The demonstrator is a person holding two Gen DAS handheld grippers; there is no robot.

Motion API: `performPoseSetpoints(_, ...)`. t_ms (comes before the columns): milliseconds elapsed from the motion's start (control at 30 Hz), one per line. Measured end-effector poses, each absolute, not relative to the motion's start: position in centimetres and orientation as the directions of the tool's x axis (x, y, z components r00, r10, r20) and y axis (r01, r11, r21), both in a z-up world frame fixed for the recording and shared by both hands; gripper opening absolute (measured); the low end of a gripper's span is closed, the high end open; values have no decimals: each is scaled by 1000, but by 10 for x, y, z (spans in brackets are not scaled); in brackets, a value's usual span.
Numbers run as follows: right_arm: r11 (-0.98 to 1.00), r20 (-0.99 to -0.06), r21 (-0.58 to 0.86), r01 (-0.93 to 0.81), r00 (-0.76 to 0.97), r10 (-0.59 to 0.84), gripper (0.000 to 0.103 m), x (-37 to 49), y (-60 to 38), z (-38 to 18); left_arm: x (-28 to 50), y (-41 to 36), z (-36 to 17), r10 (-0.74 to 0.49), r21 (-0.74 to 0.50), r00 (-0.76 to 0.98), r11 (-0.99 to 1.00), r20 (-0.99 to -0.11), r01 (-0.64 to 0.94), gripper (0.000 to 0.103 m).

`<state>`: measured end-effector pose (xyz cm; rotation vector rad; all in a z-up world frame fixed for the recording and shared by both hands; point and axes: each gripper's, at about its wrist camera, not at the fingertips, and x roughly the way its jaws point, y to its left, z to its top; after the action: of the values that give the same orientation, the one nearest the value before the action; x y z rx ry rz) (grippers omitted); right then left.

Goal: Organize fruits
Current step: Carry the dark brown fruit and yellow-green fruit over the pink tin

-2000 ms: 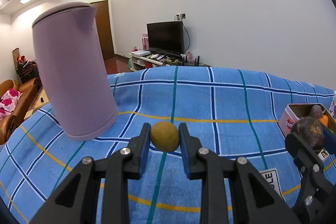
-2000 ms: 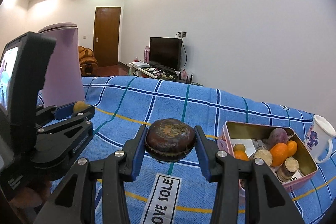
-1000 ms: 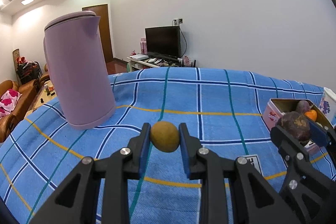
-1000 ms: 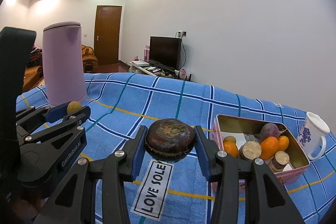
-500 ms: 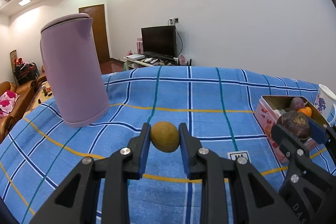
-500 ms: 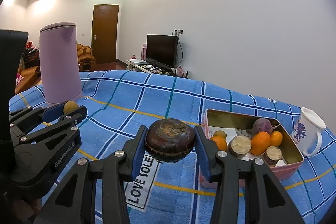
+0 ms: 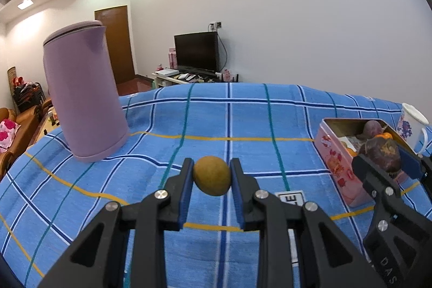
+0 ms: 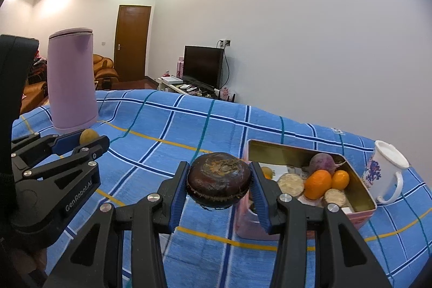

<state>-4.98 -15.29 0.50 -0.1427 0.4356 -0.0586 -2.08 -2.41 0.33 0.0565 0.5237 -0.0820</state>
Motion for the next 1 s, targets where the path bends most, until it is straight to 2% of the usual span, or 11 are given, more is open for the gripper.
performPoseSetpoints(1000, 977, -408, -166, 135, 893, -193, 47, -70, -226, 6, -42, -109, 6, -199, 54, 844, 964, -498, 259, 29)
